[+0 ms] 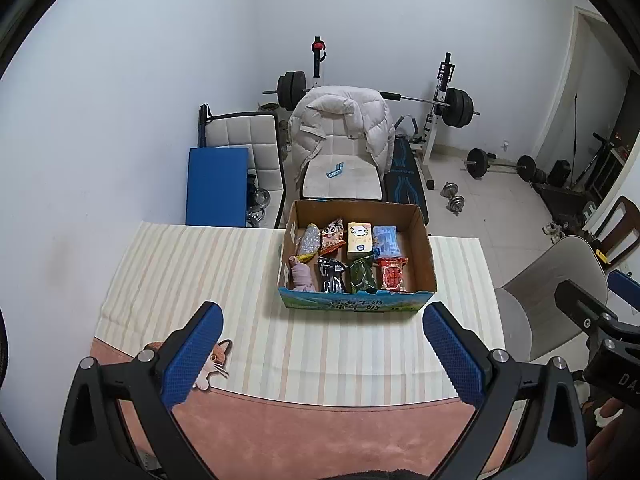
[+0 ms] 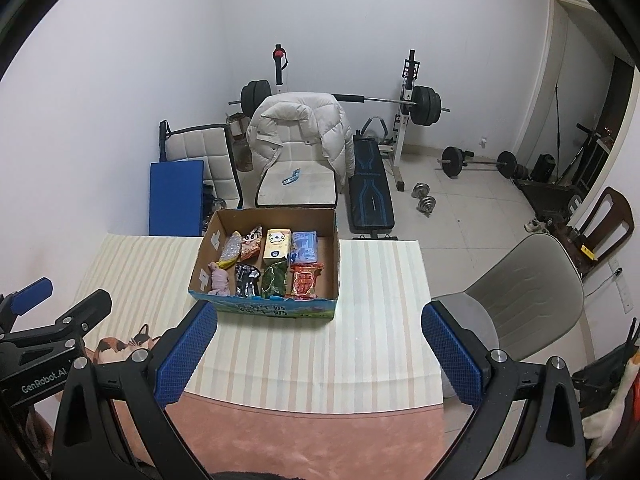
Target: Organize soft objects
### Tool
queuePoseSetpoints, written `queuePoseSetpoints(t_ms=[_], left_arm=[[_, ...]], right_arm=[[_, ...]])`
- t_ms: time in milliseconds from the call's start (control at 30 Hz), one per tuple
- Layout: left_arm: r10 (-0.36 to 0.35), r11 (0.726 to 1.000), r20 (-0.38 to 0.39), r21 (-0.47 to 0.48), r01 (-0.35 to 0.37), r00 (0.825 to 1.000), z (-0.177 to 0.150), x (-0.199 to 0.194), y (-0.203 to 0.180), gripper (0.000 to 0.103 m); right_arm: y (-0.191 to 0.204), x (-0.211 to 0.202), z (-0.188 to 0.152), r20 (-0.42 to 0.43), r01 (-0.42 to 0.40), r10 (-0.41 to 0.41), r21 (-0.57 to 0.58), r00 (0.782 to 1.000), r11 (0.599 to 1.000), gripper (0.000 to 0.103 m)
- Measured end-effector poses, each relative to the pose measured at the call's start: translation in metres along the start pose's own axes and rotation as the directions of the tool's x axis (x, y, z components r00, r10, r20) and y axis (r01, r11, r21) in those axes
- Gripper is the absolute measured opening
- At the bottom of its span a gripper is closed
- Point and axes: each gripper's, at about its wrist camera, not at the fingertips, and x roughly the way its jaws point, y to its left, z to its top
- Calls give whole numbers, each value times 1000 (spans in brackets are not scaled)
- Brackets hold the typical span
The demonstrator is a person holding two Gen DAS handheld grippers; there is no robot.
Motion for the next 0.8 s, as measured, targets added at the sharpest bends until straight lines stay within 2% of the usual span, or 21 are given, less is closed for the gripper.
queuePoseSetpoints(t_ms=[533,667,800], left_arm=[[14,1000,13,-13,-14,1000,-2,-6,-5,103],[29,1000,5,10,-29,1000,-2,-5,-7,103],[16,1000,1,8,-16,1000,-2,-6,-7,103]], right_arm=[[-4,0,0,-6,-7,7,-4,1000,1000,103],[-4,1,1,-7,-2,2,-3,1000,1000,103],[-4,3,1,-7,4,-4,-5,1000,1000,103]])
